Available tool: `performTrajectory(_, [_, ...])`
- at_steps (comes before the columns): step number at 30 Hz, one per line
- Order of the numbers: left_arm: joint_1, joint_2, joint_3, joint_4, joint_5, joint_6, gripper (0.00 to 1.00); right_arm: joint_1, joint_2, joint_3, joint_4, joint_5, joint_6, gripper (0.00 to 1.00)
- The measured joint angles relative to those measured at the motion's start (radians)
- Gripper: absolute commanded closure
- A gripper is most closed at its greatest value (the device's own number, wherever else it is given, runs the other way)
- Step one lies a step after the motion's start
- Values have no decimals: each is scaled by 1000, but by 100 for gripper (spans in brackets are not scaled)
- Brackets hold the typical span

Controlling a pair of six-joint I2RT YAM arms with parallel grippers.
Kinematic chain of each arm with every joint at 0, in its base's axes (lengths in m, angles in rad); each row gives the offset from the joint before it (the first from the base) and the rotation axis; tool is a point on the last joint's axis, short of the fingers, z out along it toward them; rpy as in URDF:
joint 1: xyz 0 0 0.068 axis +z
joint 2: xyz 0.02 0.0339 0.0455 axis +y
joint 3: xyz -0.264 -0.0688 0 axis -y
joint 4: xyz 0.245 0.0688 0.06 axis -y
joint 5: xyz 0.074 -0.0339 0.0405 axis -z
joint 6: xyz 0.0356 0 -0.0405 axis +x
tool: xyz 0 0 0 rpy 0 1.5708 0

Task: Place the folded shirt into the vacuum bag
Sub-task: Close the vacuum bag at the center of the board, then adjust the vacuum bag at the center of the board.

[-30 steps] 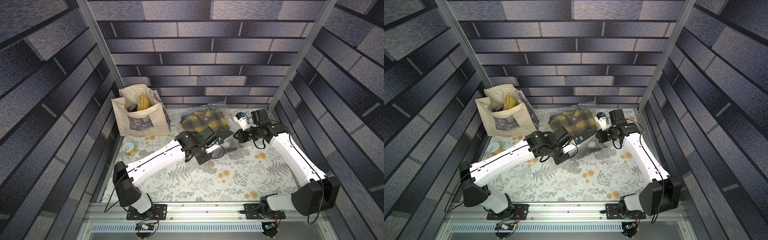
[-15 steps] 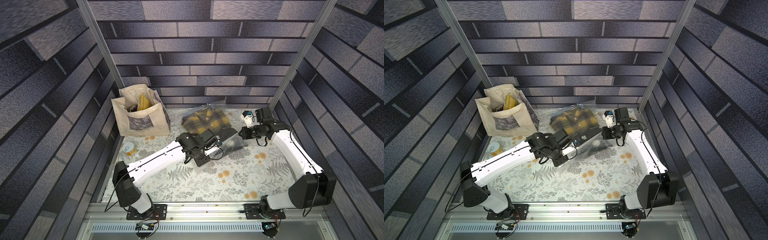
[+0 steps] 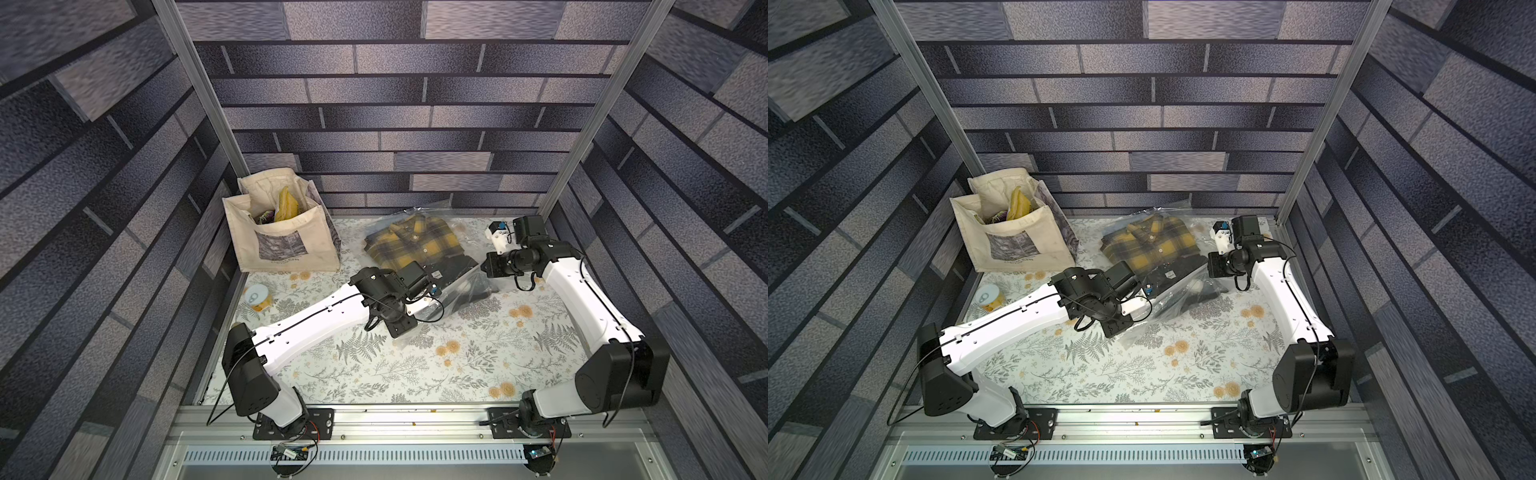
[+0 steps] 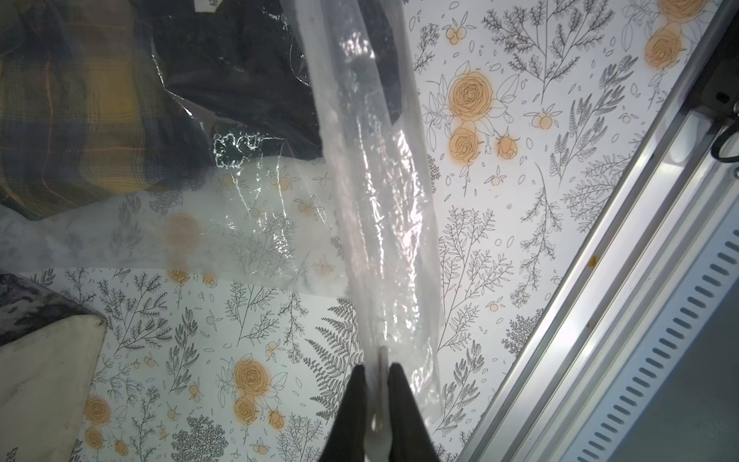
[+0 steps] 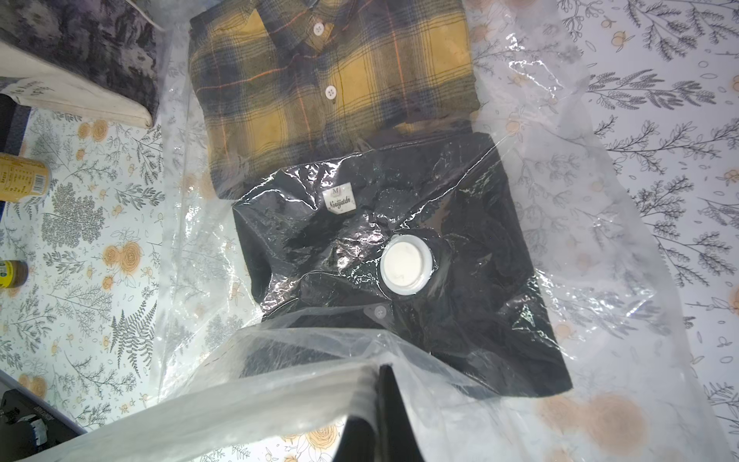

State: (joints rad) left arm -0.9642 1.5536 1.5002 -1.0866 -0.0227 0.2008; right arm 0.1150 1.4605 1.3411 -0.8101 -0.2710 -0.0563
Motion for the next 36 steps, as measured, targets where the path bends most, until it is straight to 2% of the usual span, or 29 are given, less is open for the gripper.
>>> performTrajectory(3, [11,-1,0,-41,4,0,92,1,2,21,-8,-36,1,63])
performTrajectory(5, [22,-1,0,-74,16,0,85,10,-5,37,-3,-69,7,50])
performTrajectory(6, [26,-1,0,-97,29,-2,77,14,-15,39,5,-91,17,45])
performTrajectory(8, [35,-3,0,-122,71,-7,69,16,-48,42,15,-130,42,42])
performTrajectory(12, [69,-49,0,-95,179,-29,44,16,-111,87,14,-145,90,43])
performTrajectory(13, [83,-67,0,-80,201,-32,42,16,-114,100,12,-134,97,46])
performTrajectory(15, [120,-102,0,-41,241,-47,41,20,-104,117,11,-84,127,53])
performTrajectory(18, [159,-104,1,33,265,-77,40,64,-60,34,31,32,199,54])
performTrajectory(22, [181,-5,0,173,263,-154,40,158,77,-170,87,149,325,56])
performTrajectory(24, [190,64,-5,245,246,-193,40,195,179,-224,100,188,385,57])
performTrajectory(29, [223,123,-61,345,178,-250,36,268,346,-201,139,253,487,58])
performTrajectory(36, [319,12,-210,445,114,-291,32,416,424,-110,197,270,594,59])
